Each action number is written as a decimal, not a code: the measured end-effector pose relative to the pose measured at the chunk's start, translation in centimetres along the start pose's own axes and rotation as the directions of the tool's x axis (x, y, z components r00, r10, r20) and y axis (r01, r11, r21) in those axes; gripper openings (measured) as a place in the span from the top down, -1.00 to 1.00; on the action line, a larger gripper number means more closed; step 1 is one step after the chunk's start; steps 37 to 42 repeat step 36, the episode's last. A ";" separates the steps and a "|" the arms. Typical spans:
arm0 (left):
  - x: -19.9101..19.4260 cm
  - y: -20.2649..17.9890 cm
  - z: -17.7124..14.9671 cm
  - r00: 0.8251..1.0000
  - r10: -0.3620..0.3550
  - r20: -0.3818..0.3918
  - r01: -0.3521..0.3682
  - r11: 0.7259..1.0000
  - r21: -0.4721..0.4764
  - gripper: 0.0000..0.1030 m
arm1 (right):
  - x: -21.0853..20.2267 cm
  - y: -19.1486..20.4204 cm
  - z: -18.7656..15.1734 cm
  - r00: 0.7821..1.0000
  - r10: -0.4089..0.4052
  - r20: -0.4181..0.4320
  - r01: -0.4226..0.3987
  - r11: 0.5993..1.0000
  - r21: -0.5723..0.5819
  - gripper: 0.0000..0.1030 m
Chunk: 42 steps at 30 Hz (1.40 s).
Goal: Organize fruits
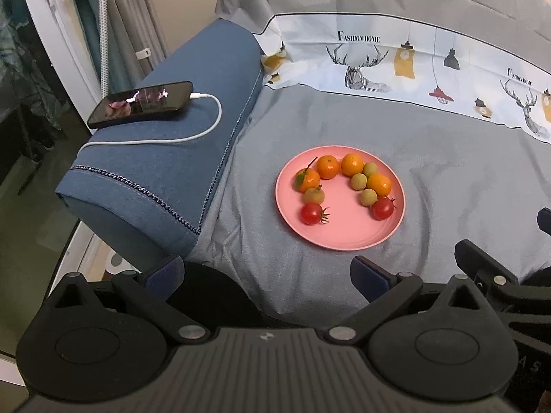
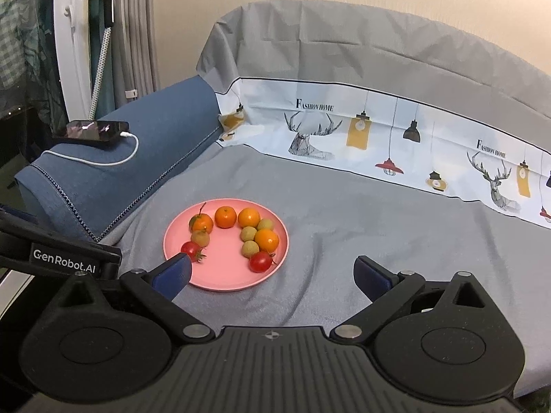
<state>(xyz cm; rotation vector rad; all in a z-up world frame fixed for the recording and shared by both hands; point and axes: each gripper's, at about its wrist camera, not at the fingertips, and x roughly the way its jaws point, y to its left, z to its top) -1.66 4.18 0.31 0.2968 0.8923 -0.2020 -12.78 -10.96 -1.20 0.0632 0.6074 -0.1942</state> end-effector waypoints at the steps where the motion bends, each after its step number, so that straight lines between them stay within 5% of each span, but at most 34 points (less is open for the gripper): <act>1: -0.1 0.0 -0.1 1.000 0.000 0.002 0.000 1.000 -0.002 -0.99 | -0.2 -0.1 0.0 1.000 0.001 0.004 -0.001 1.000 0.001 -0.95; 42: -0.6 -0.1 -0.5 0.999 0.038 0.026 -0.039 0.999 0.023 -0.99 | -0.6 -0.5 -0.1 1.000 0.022 0.014 -0.022 1.000 0.005 -0.98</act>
